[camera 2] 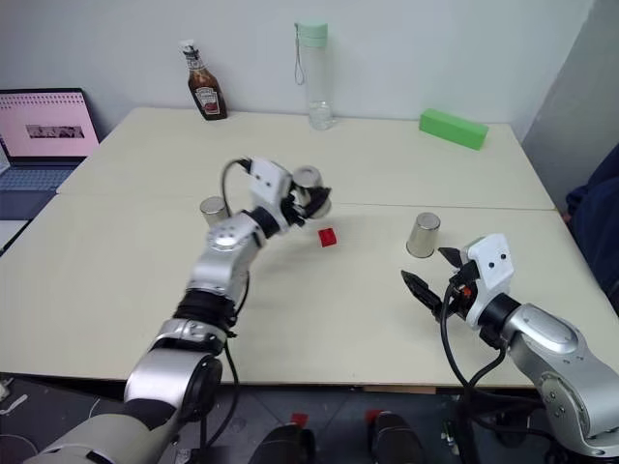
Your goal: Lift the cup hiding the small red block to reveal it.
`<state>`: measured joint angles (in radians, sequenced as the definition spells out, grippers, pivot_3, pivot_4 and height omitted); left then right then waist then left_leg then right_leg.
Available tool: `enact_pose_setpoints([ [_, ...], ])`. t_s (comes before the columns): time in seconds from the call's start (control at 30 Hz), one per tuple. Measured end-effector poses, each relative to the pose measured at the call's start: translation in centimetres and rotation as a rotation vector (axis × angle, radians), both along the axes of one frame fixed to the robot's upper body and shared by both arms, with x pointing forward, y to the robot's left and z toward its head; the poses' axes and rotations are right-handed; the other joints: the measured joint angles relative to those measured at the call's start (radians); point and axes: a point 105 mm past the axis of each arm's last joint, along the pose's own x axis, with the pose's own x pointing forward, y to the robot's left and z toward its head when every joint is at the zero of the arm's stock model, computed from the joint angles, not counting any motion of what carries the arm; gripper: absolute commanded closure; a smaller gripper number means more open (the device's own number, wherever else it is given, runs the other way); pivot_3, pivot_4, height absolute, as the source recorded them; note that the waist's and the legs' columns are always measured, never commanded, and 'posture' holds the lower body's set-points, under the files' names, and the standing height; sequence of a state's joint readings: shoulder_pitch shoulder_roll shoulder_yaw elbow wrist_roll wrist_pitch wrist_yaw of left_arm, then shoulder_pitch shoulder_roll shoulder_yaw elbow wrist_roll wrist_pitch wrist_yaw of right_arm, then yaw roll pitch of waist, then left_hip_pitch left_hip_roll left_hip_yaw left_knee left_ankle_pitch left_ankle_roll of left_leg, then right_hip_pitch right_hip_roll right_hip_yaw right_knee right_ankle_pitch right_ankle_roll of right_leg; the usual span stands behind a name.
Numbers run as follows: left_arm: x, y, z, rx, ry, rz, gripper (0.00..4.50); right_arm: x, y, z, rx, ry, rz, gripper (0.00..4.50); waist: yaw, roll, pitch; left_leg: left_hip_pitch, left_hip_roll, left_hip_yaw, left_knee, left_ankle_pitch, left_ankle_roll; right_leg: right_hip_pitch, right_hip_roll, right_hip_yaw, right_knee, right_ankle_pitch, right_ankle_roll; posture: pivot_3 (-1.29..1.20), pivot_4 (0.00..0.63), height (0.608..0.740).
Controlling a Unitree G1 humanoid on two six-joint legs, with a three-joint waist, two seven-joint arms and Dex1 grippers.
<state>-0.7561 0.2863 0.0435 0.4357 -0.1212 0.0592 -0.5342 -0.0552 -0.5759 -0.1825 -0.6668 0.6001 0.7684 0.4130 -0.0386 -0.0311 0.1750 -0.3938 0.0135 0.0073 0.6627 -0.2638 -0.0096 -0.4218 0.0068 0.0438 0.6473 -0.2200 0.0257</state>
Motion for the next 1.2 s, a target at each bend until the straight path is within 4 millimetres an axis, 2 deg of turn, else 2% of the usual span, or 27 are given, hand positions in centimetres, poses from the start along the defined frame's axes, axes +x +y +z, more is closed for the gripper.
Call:
enact_pose_setpoints([
  [0.07,-1.1,2.5,-1.9,0.024,0.070,0.077,1.80,0.1,0.3,-0.7,-0.001,0.023,0.007,0.00,0.002,0.001,0.000,0.000,0.000,-0.002,0.000,0.000,0.000,0.000,0.000,-0.001,0.001,0.000,0.000,0.00,0.150,0.740],
  [0.13,-2.5,4.4,-4.9,0.038,0.173,0.139,1.80,0.2,0.6,-1.0,-0.002,0.033,0.017,0.00,0.007,0.001,0.000,0.000,0.000,-0.002,0.001,0.000,0.000,0.000,0.000,-0.001,0.001,0.000,-0.001,0.00,0.150,0.740],
  [0.23,-3.8,5.0,-8.2,0.033,0.285,0.157,1.80,0.7,0.7,-1.0,-0.001,0.034,0.028,0.00,0.020,0.000,0.000,-0.001,-0.002,-0.003,0.004,0.001,0.000,0.002,0.000,-0.003,0.001,0.000,0.000,0.00,0.150,0.740],
  [0.33,-3.6,4.0,-8.3,0.014,0.283,0.135,1.80,1.2,1.0,-0.6,0.000,0.021,0.047,0.00,0.038,-0.001,0.000,-0.002,-0.003,-0.002,0.009,0.002,0.001,0.003,0.000,-0.003,0.000,0.002,0.003,0.00,0.150,0.740],
  [0.77,-1.0,1.8,-8.3,-0.027,0.265,0.092,1.80,1.6,1.4,-0.8,0.006,0.033,0.070,0.00,0.039,-0.001,0.000,-0.005,-0.003,-0.002,0.013,0.001,0.002,0.002,0.000,-0.003,0.001,0.004,0.005,0.00,0.150,0.740],
  [0.83,-0.7,1.6,-8.3,-0.020,0.261,0.084,1.09,1.6,1.5,-0.8,0.009,0.035,0.072,0.00,0.038,-0.001,0.000,-0.005,-0.003,-0.002,0.013,0.001,0.002,0.002,0.000,-0.003,0.000,0.004,0.005,0.00,0.150,0.740],
  [0.87,-0.6,1.4,-8.4,-0.014,0.262,0.077,0.96,1.6,1.6,-0.9,0.011,0.036,0.074,0.00,0.038,-0.001,0.000,-0.005,-0.003,-0.002,0.013,0.001,0.002,0.002,0.000,-0.003,0.000,0.004,0.005,0.00,0.150,0.740],
  [0.97,-0.8,1.3,-9.5,-0.004,0.304,0.058,0.21,1.5,1.7,-0.8,0.011,0.034,0.076,0.00,0.036,-0.001,0.000,-0.006,-0.003,-0.002,0.013,0.001,0.003,0.001,0.001,-0.003,0.000,0.004,0.005,0.00,0.150,0.740],
  [1.0,-1.0,1.3,-9.7,0.003,0.313,0.045,0.08,1.5,1.7,-0.8,0.010,0.032,0.074,0.00,0.036,-0.001,0.000,-0.006,-0.003,-0.002,0.013,0.001,0.003,0.001,0.001,-0.003,0.000,0.004,0.005,0.00,0.150,0.740],
  [1.13,-1.8,1.7,-10.0,0.040,0.327,0.021,0.08,1.3,1.7,-0.9,0.012,0.032,0.063,0.00,0.034,-0.001,0.000,-0.006,-0.002,-0.002,0.012,0.000,0.004,0.001,0.001,-0.003,0.000,0.004,0.005,0.00,0.150,0.740],
  [1.2,-3.4,2.8,-9.8,0.095,0.330,0.003,0.08,0.9,1.7,-1.0,0.011,0.036,0.064,0.00,0.026,-0.001,0.000,-0.006,-0.001,-0.001,0.012,0.000,0.004,0.001,-0.001,-0.001,0.000,0.003,0.005,0.00,0.150,0.740],
])
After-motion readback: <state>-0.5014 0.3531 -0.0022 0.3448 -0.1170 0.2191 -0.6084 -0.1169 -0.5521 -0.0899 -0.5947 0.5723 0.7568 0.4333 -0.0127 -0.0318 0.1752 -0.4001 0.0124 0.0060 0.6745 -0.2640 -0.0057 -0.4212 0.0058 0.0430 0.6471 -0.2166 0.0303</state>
